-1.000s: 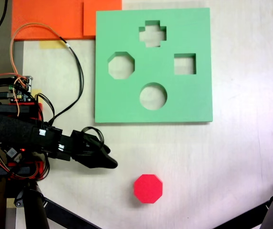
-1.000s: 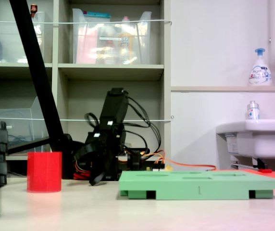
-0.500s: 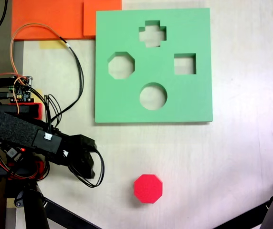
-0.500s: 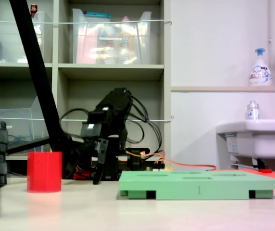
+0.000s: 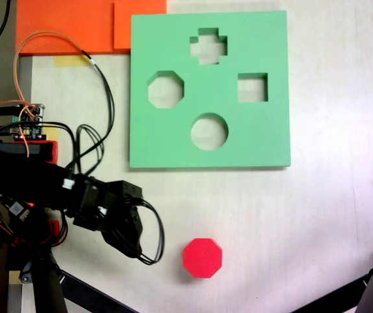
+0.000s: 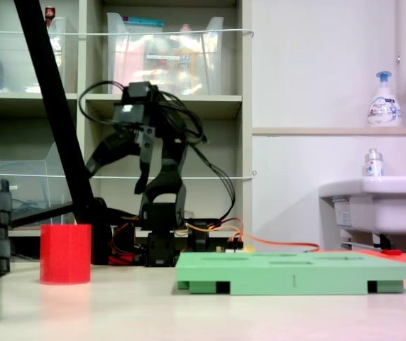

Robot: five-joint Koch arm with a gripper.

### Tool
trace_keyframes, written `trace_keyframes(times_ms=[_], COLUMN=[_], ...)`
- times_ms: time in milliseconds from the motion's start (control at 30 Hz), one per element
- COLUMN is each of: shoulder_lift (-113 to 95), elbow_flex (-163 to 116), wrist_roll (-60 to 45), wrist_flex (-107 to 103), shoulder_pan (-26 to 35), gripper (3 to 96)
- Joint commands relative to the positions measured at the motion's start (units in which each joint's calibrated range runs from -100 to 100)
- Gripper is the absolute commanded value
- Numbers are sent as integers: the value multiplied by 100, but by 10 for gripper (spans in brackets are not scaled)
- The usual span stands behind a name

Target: Put the octagonal pillar block into the corresponding hole

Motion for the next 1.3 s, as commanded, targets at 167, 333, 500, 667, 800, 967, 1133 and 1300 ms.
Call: trace_keyframes(times_ms=[167, 333, 500, 667, 800, 967, 1133, 1300], shoulder_lift=[3002, 4454, 5502, 5949, 6591, 7331, 7694, 7946], elbow_flex=[1972, 2580, 2919, 3029, 3547, 4026, 4065, 4055], wrist_roll=[88, 88, 83, 83, 68, -5, -59, -83], wrist_flex=[-548, -548, -548, -250, -240, -230, -173, -96], shoulder_pan=[-49, -112, -127, -112, -117, -171, -215, -225], gripper=[858, 872, 872, 870, 870, 869, 869, 862])
